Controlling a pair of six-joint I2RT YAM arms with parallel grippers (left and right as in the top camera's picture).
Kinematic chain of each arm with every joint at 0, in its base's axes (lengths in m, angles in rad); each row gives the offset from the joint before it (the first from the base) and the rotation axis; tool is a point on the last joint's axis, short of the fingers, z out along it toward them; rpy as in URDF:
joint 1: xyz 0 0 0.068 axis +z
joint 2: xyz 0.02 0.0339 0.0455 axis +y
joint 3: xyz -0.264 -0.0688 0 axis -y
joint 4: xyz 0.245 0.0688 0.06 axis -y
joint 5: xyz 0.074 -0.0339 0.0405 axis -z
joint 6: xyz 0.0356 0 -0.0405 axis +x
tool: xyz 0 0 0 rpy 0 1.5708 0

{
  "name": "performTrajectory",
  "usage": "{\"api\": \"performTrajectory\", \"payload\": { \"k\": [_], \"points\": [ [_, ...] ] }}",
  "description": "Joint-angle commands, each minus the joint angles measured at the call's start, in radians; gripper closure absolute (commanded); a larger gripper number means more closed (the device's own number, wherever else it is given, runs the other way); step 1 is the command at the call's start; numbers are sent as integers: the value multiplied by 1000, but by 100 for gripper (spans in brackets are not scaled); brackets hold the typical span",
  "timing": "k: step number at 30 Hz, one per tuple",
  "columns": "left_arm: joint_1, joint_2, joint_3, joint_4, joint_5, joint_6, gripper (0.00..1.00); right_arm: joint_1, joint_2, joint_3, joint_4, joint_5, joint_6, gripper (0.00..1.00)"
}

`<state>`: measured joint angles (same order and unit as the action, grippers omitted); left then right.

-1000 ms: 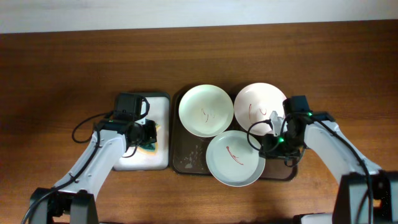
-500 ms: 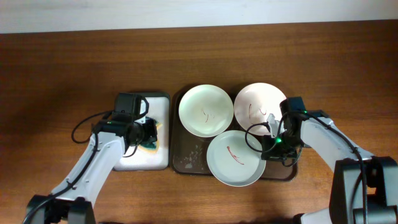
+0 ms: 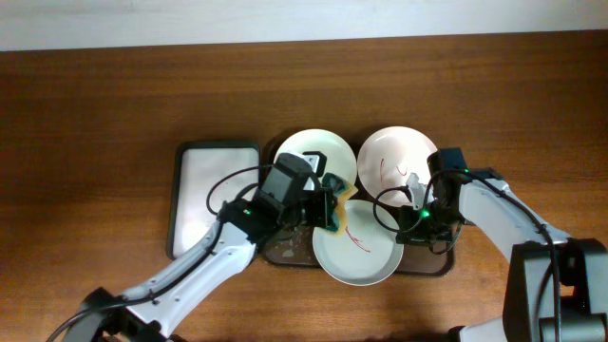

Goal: Clean dirty plates on tray and stack at the side
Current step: 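Tilt the front plate with right gripper and scrub it with the sponge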

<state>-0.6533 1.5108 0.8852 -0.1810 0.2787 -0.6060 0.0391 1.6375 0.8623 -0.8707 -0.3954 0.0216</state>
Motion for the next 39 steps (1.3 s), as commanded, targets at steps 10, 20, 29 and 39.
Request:
{"api": "performTrajectory", "payload": {
  "k": [10,20,29,39],
  "points": [
    [-266,227,2,220,-307,-269,100,6,5,11,0,-20,-6,96],
    [-298,321,2,118,-446,-321,100,6,5,11,0,-19,-7,96],
    [-245,214,49,-118,-564,-267,100,6,5,11,0,-15,-7,96],
    [-293,182,65,-14,-364,-326,100,6,5,11,-2,-16,-7,96]
  ]
}}
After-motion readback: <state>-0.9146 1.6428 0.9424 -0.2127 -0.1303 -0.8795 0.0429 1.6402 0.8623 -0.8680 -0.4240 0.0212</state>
